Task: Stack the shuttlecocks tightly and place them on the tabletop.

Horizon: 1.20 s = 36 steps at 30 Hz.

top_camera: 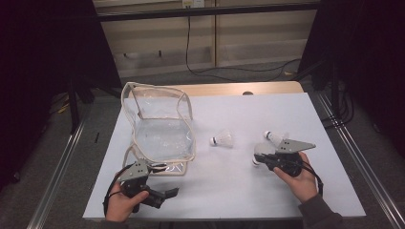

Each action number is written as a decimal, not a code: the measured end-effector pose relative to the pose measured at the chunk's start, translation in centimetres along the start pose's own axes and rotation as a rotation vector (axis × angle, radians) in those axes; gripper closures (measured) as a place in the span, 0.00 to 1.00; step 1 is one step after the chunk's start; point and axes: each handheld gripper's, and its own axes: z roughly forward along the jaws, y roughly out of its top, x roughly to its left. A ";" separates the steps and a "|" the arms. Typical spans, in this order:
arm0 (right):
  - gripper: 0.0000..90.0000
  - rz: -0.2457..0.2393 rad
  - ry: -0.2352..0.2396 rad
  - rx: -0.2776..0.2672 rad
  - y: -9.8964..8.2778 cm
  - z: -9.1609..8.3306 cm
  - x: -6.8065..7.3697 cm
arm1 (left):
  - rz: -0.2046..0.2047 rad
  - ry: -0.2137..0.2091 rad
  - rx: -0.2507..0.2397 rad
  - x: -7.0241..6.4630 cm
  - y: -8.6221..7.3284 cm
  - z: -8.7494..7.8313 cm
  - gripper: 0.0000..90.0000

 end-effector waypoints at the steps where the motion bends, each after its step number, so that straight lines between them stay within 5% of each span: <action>1: 0.98 -0.003 -0.006 0.001 -0.1 -0.1 0.0 | 0.001 0.000 0.000 0.0 0.0 0.0 0.04; 36: 0.65 0.012 -0.056 0.020 -2.9 -4.8 -0.9 | -0.005 0.001 0.000 -0.1 0.0 0.1 0.04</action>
